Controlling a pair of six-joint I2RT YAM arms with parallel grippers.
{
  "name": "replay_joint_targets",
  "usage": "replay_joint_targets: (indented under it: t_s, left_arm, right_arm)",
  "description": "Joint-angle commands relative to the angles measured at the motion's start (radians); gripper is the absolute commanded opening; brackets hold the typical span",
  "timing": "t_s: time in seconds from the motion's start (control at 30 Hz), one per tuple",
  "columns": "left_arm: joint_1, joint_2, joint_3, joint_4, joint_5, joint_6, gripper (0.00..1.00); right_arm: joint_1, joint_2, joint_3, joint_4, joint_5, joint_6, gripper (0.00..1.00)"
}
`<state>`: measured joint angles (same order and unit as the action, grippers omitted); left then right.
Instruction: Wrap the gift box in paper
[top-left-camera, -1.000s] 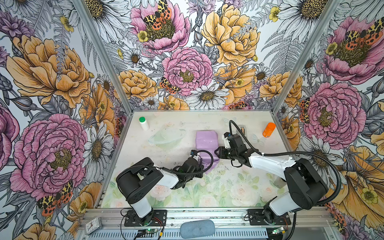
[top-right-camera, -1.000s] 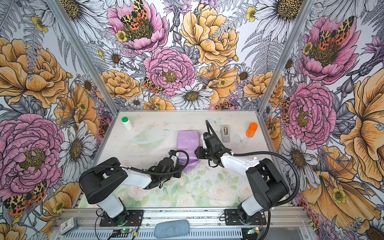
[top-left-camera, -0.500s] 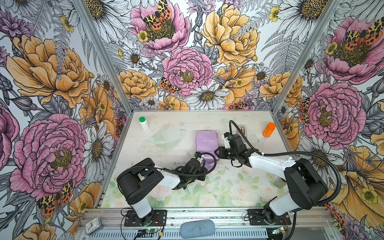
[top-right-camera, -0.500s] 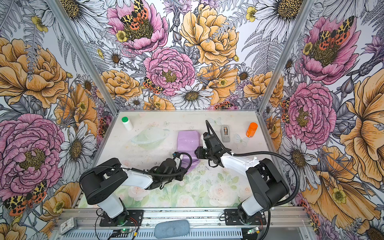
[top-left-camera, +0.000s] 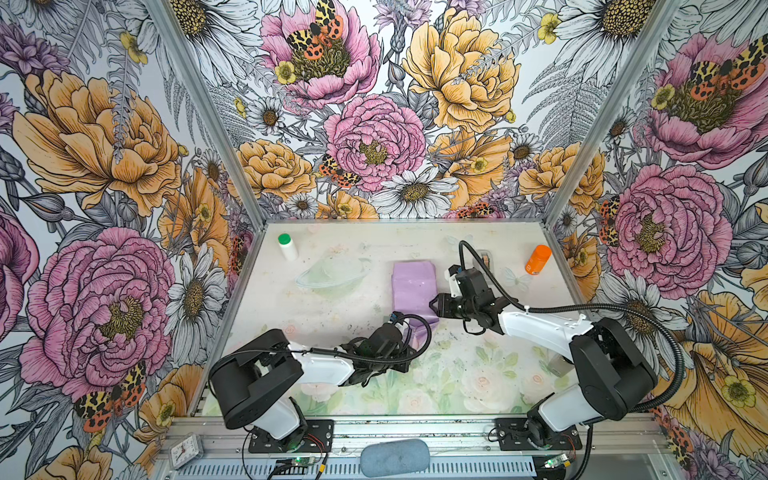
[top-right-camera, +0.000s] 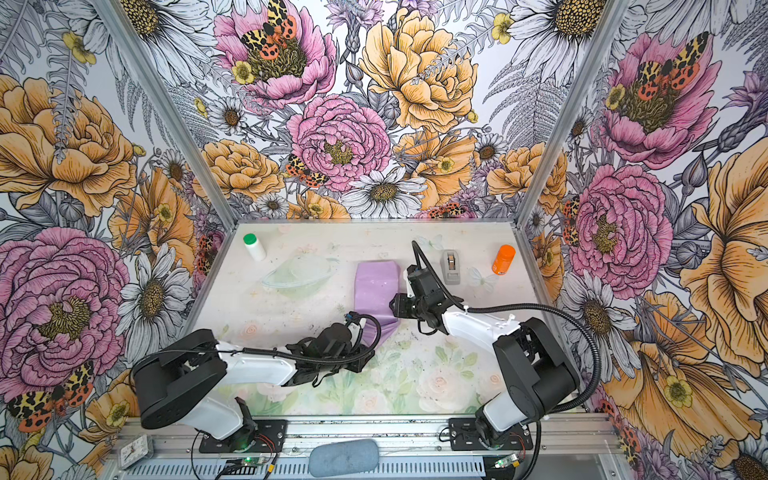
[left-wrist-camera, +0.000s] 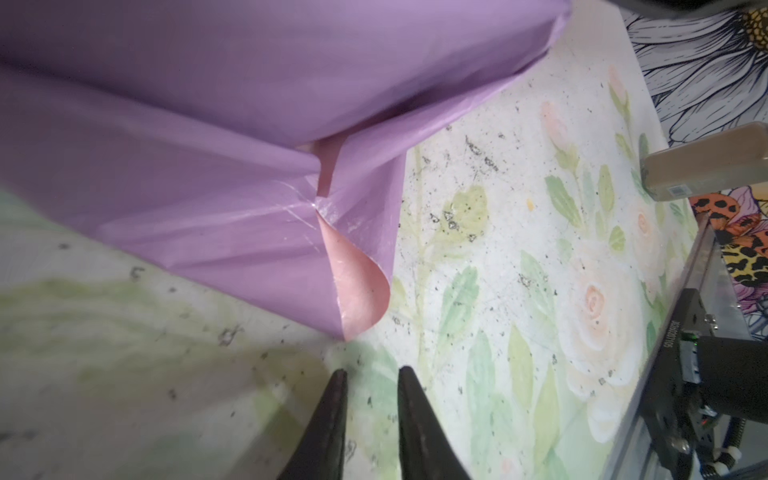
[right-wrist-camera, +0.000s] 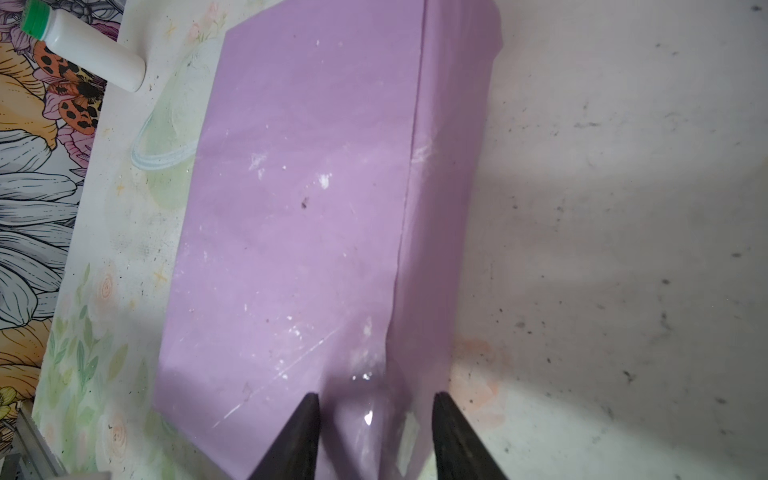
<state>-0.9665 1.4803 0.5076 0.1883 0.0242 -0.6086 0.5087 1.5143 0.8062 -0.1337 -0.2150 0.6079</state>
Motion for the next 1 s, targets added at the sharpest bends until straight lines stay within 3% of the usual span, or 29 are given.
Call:
replay_joint_targets:
  t_s: [0.0, 0.17, 0.33, 0.47, 0.7, 0.97]
  left_arm:
    - [0.009, -0.124, 0.078, -0.187, -0.111, 0.049, 0.41]
    - [0.118, -0.235, 0.122, -0.28, -0.107, 0.021, 0.62]
    - [0.266, -0.216, 0.119, -0.269, -0.021, 0.0, 0.66]
    - [0.328, -0.16, 0.114, -0.194, 0.063, -0.005, 0.65]
    - [0.329, -0.015, 0.133, -0.042, 0.17, -0.02, 0.61]
    - [0.272, 0.003, 0.11, 0.043, 0.16, -0.049, 0.59]
  right_arm:
    - [-0.006, -0.054, 0.017, -0.069, -0.007, -0.014, 0.5]
    - [-0.031, -0.086, 0.046, -0.127, -0.028, -0.022, 0.53]
    - [-0.055, -0.05, 0.103, -0.18, -0.036, -0.054, 0.55]
    - [-0.058, 0.029, 0.153, -0.201, -0.07, -0.071, 0.54]
    - [-0.048, 0.131, 0.201, -0.201, -0.127, -0.089, 0.49]
    - [-0.025, 0.194, 0.247, -0.181, -0.183, -0.101, 0.46]
